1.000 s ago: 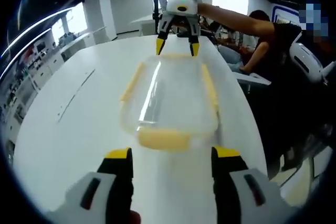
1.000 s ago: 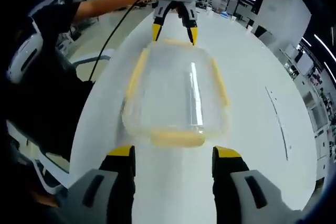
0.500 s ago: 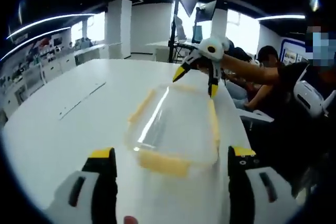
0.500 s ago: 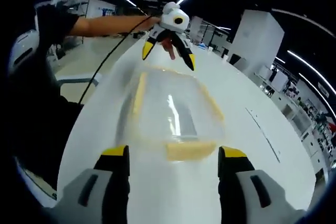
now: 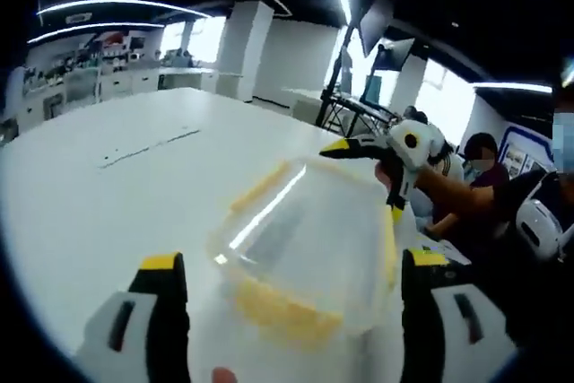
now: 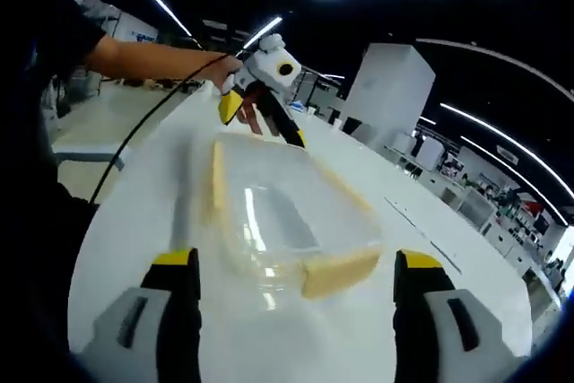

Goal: Snap each plastic latch of the storage box into its locked position after aligning the lid with the box until every specified latch is closed and the lid sits flush.

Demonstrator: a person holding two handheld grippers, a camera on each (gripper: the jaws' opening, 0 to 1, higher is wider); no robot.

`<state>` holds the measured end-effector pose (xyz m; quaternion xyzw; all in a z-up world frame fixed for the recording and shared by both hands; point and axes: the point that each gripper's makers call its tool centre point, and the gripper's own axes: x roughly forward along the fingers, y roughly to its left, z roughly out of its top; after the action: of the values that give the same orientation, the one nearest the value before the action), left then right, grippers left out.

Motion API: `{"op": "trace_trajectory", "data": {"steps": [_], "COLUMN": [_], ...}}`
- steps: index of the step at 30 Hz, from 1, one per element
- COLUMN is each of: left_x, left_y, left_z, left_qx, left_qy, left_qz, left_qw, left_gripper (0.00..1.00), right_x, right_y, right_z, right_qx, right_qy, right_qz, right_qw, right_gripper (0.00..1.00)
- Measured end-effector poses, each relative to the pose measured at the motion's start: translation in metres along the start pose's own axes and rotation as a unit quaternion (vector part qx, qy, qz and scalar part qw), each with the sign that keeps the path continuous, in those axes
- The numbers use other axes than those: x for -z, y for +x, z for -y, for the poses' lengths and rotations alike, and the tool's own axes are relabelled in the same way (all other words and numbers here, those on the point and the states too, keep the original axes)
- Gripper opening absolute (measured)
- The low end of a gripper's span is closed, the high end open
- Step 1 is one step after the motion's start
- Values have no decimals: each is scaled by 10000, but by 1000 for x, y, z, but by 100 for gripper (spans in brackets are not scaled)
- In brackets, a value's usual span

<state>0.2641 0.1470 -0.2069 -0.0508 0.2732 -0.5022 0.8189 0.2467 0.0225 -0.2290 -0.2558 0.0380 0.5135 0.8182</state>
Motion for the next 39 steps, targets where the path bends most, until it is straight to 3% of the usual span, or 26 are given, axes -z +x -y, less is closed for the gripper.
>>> {"op": "trace_trajectory", "data": {"steps": [4, 7, 12, 15, 22, 29, 32, 38, 39], "left_x": [-7, -11, -10, -8, -11, -14, -16, -18, 0], "left_y": [7, 11, 14, 13, 12, 9, 7, 5, 22], "left_z": [-9, -16, -26, -41, -54, -60, -64, -70, -42], "left_qx": [-43, -121, -232, -525, -626, -647, -736, -799, -841], "left_qy": [-263, -339, -460, -402, -618, -828, -896, -984, -963], "left_qz": [102, 139, 40, -61, -75, -87, -119, -97, -87], "left_qw": [9996, 9993, 9987, 9978, 9961, 9944, 9932, 9919, 9918], "left_gripper": [99, 93, 88, 81, 86, 83, 83, 82, 81], "right_x": [3, 5, 8, 9, 11, 9, 13, 14, 15], "right_y": [5, 7, 11, 10, 11, 15, 16, 20, 21], "right_z": [-5, -7, -10, -10, -15, -21, -24, -23, -23], "right_qx": [551, 885, 1188, 1282, 1325, 1431, 1488, 1546, 1554], "right_qy": [-233, -160, -139, 21, 295, 195, 495, 620, 621], "right_qz": [-131, -185, -180, -256, -285, -376, -510, -657, -696], "right_qw": [9981, 9958, 9927, 9914, 9903, 9888, 9863, 9838, 9834], "right_gripper": [87, 87, 88, 84, 80, 81, 81, 79, 79]}}
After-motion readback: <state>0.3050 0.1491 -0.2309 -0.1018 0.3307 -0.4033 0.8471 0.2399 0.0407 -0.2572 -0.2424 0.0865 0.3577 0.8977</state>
